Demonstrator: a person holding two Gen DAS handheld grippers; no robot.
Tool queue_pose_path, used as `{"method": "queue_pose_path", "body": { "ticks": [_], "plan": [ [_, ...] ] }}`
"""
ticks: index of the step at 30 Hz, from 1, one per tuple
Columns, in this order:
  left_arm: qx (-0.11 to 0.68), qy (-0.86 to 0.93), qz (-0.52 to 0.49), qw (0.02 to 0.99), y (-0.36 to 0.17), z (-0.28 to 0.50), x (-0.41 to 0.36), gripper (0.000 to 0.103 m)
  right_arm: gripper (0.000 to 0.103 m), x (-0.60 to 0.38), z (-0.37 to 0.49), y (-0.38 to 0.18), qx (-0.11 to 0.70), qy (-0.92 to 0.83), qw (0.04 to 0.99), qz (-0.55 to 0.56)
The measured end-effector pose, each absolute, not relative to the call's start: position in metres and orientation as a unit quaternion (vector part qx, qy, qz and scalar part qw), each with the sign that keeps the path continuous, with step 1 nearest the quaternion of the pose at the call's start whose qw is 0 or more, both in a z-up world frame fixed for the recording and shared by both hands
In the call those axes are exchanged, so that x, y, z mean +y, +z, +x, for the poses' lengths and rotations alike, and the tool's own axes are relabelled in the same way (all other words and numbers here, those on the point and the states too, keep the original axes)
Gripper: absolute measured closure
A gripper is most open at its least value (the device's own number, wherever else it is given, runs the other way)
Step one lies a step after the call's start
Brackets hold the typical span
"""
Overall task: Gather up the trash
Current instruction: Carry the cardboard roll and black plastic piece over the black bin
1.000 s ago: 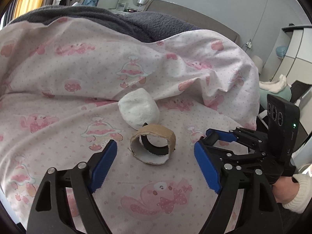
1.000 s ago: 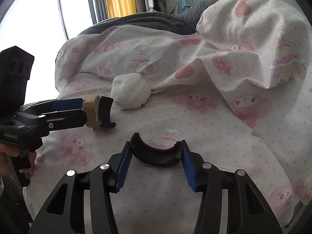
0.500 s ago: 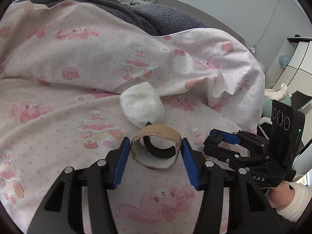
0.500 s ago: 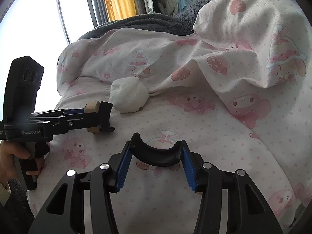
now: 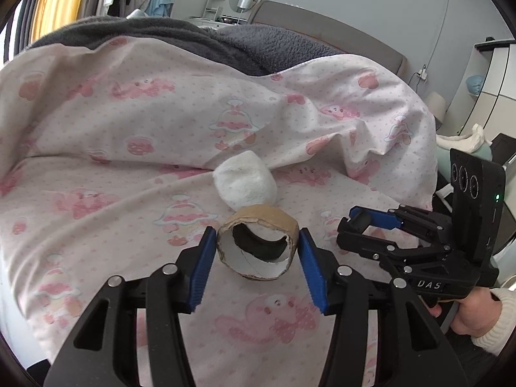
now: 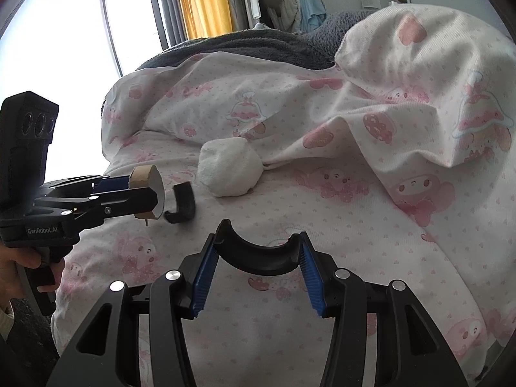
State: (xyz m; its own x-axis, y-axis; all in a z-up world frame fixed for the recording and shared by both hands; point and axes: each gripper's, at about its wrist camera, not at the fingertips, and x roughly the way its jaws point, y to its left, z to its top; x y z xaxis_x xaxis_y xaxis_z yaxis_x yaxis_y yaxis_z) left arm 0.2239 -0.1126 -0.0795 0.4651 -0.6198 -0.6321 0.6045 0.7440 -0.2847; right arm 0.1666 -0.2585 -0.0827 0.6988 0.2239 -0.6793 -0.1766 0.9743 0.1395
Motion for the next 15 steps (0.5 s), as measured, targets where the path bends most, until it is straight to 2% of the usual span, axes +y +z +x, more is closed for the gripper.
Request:
{"method": "queue_pose_path", "body": {
  "ticks": [15],
  "plan": [
    [0.382,-0.273,0.018,0.883,-0.078,0.202,-0.075,0.048,0.053,-0.23,0.175,-0.06,0.357,0.129,0.924,0.051]
  ]
}}
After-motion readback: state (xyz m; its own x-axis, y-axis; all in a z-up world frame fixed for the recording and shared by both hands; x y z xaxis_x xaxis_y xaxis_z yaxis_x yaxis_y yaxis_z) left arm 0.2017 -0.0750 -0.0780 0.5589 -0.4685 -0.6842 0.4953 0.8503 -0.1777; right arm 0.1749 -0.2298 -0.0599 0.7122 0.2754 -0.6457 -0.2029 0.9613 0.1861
